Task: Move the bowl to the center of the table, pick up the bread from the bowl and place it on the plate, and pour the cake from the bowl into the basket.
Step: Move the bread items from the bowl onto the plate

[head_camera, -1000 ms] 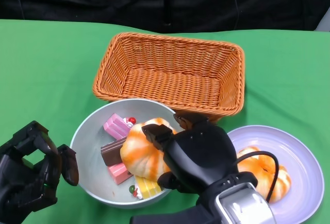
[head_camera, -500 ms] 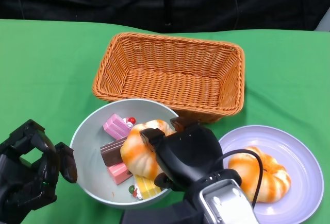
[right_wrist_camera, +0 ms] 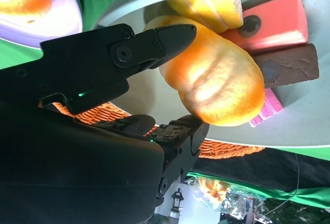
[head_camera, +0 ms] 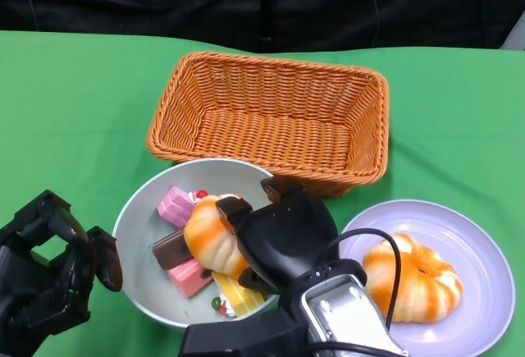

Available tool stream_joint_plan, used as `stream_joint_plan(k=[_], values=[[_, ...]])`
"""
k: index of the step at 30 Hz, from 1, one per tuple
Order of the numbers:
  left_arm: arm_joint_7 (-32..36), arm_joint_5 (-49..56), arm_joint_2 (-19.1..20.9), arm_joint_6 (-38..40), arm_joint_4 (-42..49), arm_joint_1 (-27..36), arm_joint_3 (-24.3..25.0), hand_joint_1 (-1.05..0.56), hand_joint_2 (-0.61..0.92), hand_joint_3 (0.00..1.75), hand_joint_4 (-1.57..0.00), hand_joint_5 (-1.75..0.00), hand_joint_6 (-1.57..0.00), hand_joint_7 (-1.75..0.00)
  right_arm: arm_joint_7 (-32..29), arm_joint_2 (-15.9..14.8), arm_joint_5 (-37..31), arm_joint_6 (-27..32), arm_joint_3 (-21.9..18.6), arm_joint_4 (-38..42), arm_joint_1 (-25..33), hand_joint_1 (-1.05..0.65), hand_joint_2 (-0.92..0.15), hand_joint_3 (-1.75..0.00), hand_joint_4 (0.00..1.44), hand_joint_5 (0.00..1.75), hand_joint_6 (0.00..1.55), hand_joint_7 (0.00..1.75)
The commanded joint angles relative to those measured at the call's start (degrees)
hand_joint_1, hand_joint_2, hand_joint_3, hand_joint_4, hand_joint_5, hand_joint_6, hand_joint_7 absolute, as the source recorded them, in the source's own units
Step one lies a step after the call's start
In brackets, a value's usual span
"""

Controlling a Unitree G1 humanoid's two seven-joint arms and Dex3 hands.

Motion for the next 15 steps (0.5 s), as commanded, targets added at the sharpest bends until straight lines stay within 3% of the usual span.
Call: stream_joint_plan(k=[1,3,5,6,7,8,10,12,15], values=[[0.4,0.2,0.7,-0.3,-0.2,0.3,0.2,-0.06,0.38,1.45,-0.92,-1.75,-0.84,-1.46,-3.2,-1.1,0.3,0.3,0.6,1.0,0.2,-0.64,-0.89,-0.01,0.55,0.06,0.54,0.03],[0.6,0.2,0.7,-0.1,-0.3,0.2,0.2,-0.06,0.37,1.45,-0.93,-1.75,-0.85,-1.46,-6.2,-1.5,1.2,-0.4,0.5,1.1,0.5,-0.57,-0.87,0.00,0.64,0.09,0.61,0.05],[0.4,0.1,0.6,-0.2,-0.1,0.2,0.3,-0.06,0.37,1.45,-0.92,-1.75,-0.85,-1.45,-9.9,-2.6,2.6,-2.2,0.1,1.4,0.4,-0.40,-0.83,0.00,0.93,0.18,0.89,0.09],[0.1,-0.1,0.7,-0.3,0.1,0.1,0.4,-0.06,0.37,1.45,-0.92,-1.75,-0.84,-1.45,-10.5,-3.3,4.4,-3.7,-0.4,1.1,0.3,-0.37,-0.82,0.00,0.99,0.19,0.94,0.09],[0.0,0.0,0.8,-0.5,0.3,0.1,0.4,-0.06,0.37,1.45,-0.91,-1.75,-0.84,-1.45,-10.7,-3.9,6.4,-5.3,-1.1,0.8,0.1,-0.32,-0.82,0.00,0.98,0.58,1.02,0.08],[0.0,0.1,0.8,-0.5,0.4,0.0,0.5,-0.06,0.37,1.44,-0.91,-1.75,-0.84,-1.45,-10.8,-4.4,8.0,-6.4,-1.6,0.6,0.0,-0.28,-0.81,0.00,0.89,1.09,1.10,0.06],[0.1,0.3,1.0,-0.5,0.4,0.0,0.5,-0.06,0.38,1.44,-0.91,-1.75,-0.85,-1.45,-12.8,-5.4,9.8,-8.6,-2.3,0.8,-0.3,-0.26,-0.80,0.00,0.80,1.53,1.16,0.05],[-0.2,-0.1,1.1,-0.2,0.4,-0.1,0.6,-0.06,0.38,1.44,-0.91,-1.75,-0.84,-1.45,-14.3,-6.1,10.9,-9.7,-2.6,1.0,-0.4,-0.27,-0.80,0.00,0.81,1.70,1.19,0.04],[-0.1,0.1,1.1,-0.4,0.4,-0.1,0.5,-0.06,0.38,1.44,-0.91,-1.75,-0.83,-1.45,-14.6,-6.7,11.8,-10.2,-2.9,0.8,-0.3,-0.27,-0.81,-0.01,0.83,1.74,1.18,0.03]])
